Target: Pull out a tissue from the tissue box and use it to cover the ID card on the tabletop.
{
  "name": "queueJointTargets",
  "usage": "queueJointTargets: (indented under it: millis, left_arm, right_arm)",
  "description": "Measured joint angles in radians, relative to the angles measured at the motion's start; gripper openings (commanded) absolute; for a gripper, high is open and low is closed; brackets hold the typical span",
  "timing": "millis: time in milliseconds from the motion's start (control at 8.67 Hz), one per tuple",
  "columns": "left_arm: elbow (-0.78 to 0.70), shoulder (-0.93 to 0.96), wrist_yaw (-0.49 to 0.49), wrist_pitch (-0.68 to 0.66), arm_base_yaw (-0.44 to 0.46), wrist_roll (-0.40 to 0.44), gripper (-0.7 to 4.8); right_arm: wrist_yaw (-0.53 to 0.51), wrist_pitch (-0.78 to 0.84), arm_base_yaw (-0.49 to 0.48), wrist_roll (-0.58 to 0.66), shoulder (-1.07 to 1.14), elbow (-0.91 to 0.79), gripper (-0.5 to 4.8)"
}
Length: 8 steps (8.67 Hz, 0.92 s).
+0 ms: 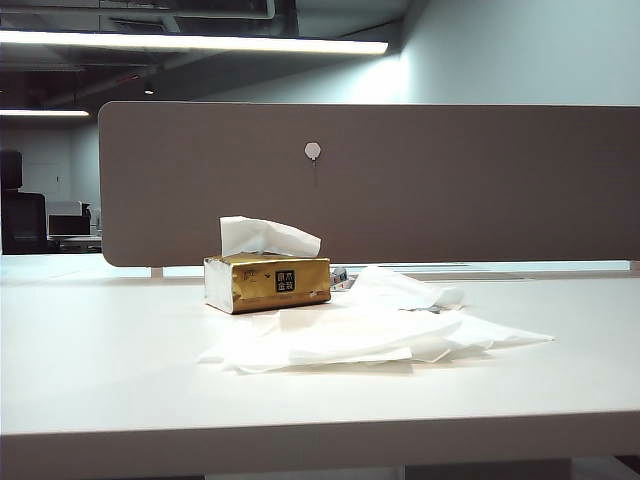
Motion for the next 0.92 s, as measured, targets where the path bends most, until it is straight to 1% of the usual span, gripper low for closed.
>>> queueJointTargets:
  millis: [115,231,461,923]
  left_arm:
    - [0.000,0.000,-0.009,-0.002,0.000,0.000,-0.05]
    - [0.000,0.000,-0.060,-0.012,0.000,0.000,-0.06]
    - [0.000,0.000,-0.124,-0.020,0.000,0.000,-0.06]
    - [0.000,0.000,-0.193,-0.020,0.000,0.000,-0.05]
  right_arm:
    - [-0.004,0.018,0.000,0.000,0.000,0.000,-0.06]
    - [-0.005,0.045,0.000,0.000,0.000,0.000,-0.06]
    - [-0.005,0.064,0.000,0.000,0.000,0.000,-0.06]
    - [-0.005,0.067,0.000,0.000,0.000,0.000,-0.06]
